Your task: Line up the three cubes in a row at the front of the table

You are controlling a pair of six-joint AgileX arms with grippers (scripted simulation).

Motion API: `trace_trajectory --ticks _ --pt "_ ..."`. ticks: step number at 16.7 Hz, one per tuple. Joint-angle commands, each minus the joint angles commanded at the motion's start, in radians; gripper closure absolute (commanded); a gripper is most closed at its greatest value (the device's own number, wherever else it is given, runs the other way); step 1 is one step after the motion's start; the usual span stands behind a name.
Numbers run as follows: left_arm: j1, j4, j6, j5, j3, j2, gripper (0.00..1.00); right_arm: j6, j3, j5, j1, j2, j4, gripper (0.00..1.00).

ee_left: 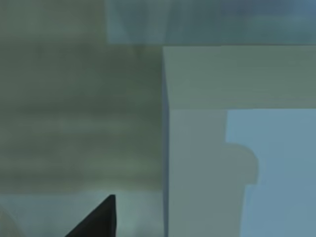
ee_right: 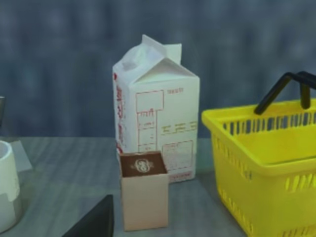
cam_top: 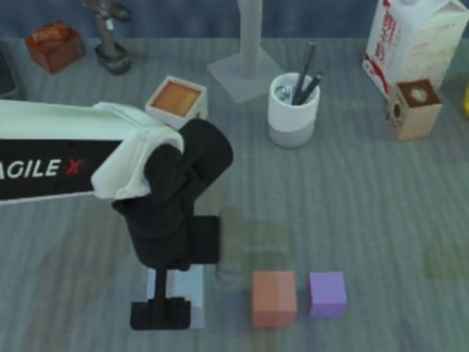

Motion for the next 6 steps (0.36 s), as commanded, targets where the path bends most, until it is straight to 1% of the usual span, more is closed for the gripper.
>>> trace_trajectory --ticks 3,6 --pt "0.01 -0.121 -0.003 0.0 0.059 -0.048 0.0 0.0 0.0 0.0 0.0 0.0 0.0 0.0" --pt "0.015 -0.171 -0.005 0.0 0.088 -0.077 0.0 0.0 0.0 0.0 0.0 0.0 0.0 0.0"
